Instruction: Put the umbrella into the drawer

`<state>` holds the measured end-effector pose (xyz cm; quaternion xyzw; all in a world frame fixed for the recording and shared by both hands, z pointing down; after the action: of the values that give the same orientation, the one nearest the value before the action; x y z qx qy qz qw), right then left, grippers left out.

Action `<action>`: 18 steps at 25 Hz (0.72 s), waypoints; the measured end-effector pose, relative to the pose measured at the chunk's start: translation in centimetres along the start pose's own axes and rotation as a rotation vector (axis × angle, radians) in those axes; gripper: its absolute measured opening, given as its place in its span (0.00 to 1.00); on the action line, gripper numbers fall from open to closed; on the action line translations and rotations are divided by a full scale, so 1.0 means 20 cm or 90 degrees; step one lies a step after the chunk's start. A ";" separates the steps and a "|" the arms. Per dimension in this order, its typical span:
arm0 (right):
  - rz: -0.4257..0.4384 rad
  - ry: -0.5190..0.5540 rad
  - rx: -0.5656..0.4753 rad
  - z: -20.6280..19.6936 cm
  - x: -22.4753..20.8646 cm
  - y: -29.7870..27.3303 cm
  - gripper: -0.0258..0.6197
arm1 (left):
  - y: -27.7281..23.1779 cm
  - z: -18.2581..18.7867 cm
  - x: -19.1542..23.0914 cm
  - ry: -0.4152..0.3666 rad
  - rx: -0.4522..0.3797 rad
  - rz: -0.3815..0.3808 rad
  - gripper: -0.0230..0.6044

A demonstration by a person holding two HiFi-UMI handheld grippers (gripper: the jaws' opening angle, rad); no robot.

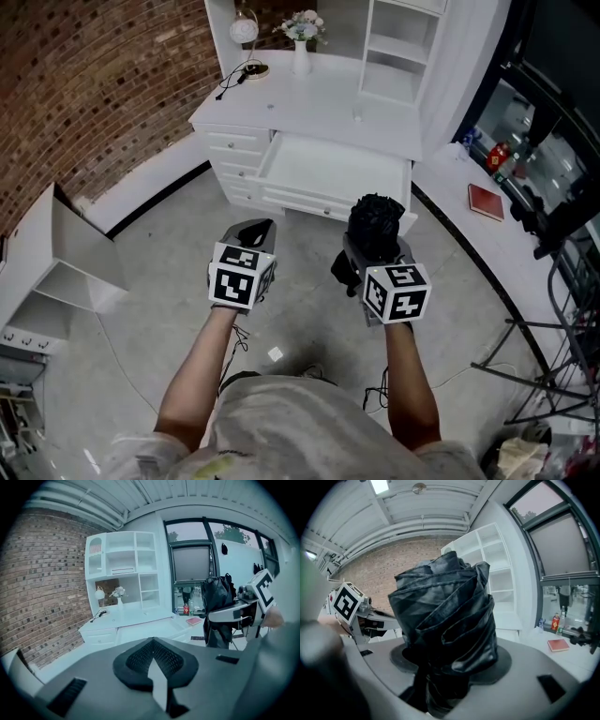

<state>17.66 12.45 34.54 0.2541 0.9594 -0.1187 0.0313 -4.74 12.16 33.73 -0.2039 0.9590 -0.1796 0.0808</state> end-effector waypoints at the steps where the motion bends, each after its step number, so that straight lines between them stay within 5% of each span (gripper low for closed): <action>1: 0.001 -0.001 0.000 0.00 -0.02 -0.01 0.44 | -0.02 0.01 -0.01 0.001 0.001 0.001 0.03; 18: 0.027 -0.003 0.004 0.00 -0.24 -0.09 0.44 | -0.24 0.06 -0.08 0.003 0.002 0.030 0.03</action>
<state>20.97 8.66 35.59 0.2740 0.9534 -0.1217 0.0350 -1.25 8.47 34.55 -0.1806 0.9635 -0.1793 0.0829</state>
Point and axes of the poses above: the fingertips, and each gripper's own axes: y backward along the fingers, x to its left, z out of its top, the point moved 6 cm from there along y, backward along the fingers, and after that the axes turned 6 degrees about -x, right-handed, at the moved point
